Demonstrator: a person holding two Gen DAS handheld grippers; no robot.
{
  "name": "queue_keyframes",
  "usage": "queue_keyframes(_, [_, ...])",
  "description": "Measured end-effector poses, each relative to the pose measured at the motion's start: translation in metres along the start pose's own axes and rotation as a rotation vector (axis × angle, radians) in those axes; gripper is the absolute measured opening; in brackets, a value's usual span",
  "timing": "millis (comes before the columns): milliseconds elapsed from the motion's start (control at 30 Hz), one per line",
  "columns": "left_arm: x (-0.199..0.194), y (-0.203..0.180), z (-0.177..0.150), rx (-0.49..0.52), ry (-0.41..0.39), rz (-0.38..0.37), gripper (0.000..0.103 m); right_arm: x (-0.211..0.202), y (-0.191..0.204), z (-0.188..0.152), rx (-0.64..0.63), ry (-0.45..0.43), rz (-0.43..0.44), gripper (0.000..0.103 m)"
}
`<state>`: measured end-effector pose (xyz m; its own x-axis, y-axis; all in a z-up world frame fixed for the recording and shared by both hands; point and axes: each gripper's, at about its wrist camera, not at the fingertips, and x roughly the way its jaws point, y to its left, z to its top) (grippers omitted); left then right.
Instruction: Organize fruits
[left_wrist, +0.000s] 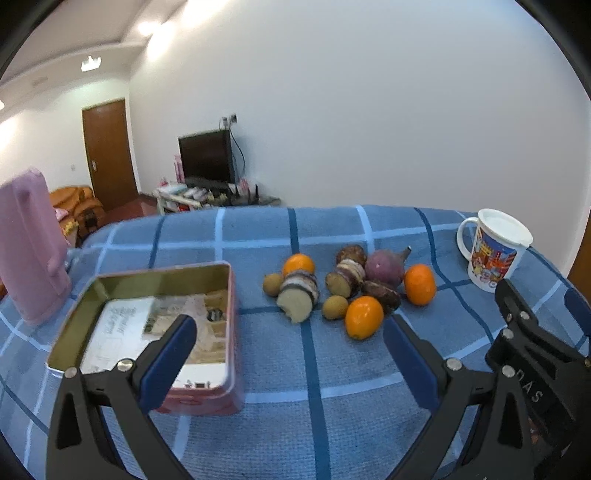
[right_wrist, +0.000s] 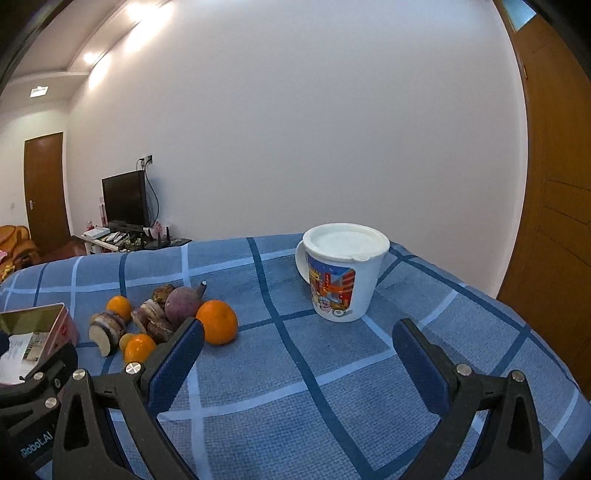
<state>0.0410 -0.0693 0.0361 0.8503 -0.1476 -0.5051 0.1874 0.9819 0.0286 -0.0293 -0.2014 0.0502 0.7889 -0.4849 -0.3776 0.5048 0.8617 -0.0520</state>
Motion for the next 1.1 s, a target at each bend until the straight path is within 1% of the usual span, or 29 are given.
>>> queue_keyframes(100, [-0.007,-0.004,-0.001,0.029,-0.043,0.023,0.103,-0.003,-0.002,0.000,0.012,-0.009,0.013,0.102])
queue_keyframes(233, [-0.009,-0.005,-0.003,0.037,-0.060,0.019,0.103,-0.006,-0.001,0.000,0.011,-0.021,0.021,0.102])
queue_keyframes(433, [-0.003,0.001,-0.003,0.016,-0.030,0.023,0.103,-0.012,0.001,0.002,0.010,-0.061,0.051,0.102])
queue_keyframes(500, [-0.002,0.005,-0.003,0.009,-0.024,0.041,0.103,-0.013,0.002,0.003,0.009,-0.072,0.064,0.102])
queue_keyframes(600, [-0.006,0.013,-0.004,-0.001,-0.028,0.094,0.103,-0.015,0.005,0.003,0.016,-0.084,0.130,0.102])
queue_keyframes(700, [-0.010,0.025,-0.006,-0.030,-0.029,0.096,0.103,-0.017,0.012,0.003,-0.005,-0.090,0.165,0.102])
queue_keyframes(800, [-0.013,0.032,-0.008,-0.066,-0.040,0.086,0.103,-0.020,0.021,0.003,-0.039,-0.102,0.175,0.102])
queue_keyframes(900, [-0.013,0.034,-0.009,-0.064,-0.049,0.102,0.103,-0.024,0.025,0.001,-0.055,-0.117,0.173,0.102])
queue_keyframes(1100, [-0.010,0.031,-0.009,-0.052,-0.031,0.100,0.103,-0.024,0.021,0.001,-0.037,-0.118,0.175,0.102])
